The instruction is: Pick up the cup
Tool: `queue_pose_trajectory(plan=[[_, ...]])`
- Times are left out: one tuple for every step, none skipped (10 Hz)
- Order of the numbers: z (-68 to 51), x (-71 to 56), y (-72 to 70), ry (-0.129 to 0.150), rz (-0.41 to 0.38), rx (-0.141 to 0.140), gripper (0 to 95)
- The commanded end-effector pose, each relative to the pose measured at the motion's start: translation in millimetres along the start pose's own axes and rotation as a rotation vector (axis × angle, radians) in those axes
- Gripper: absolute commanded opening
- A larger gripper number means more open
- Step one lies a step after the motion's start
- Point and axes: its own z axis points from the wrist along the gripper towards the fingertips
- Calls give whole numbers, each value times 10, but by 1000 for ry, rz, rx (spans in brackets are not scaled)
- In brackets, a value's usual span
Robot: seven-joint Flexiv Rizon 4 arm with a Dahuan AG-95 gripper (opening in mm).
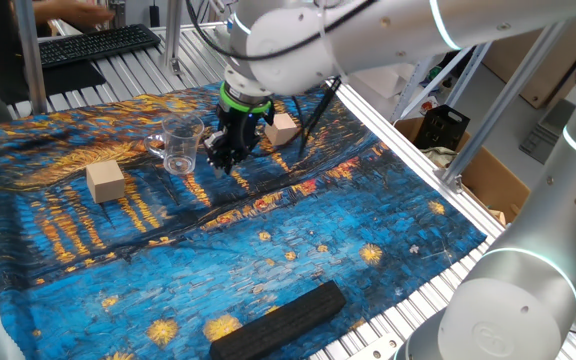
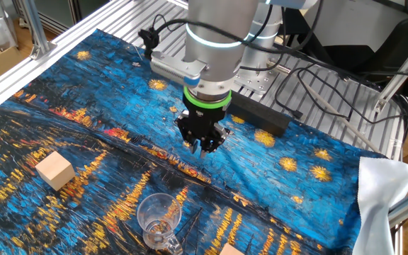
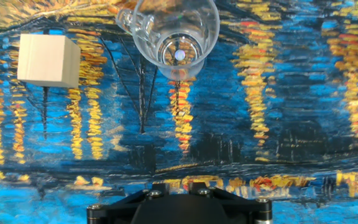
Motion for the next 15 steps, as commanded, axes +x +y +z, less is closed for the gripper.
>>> queue_pose_trajectory(plan=[[-12,-67,-3,-5,4,-10,0],[-6,-117,0,-8,8,-17,0],[19,-170,18,-7,25,-14,190],[26,-218,21,-7,22,-12,190],[14,-362,52,-11,29,-16,380],[3,-460,78,-10,38,-15,380],[-12,-607,108,-12,47,0,570],[-19,-767,132,-10,51,0,950],[-13,-891,149,-8,48,3,950],[-12,-1016,157,-8,45,10,950],[-15,-1109,156,-8,46,22,950],[-16,-1192,150,-8,53,49,950],[-18,-1289,140,-9,52,65,950],[-12,-1363,134,-10,63,64,950],[-5,-1429,125,-10,63,68,950]])
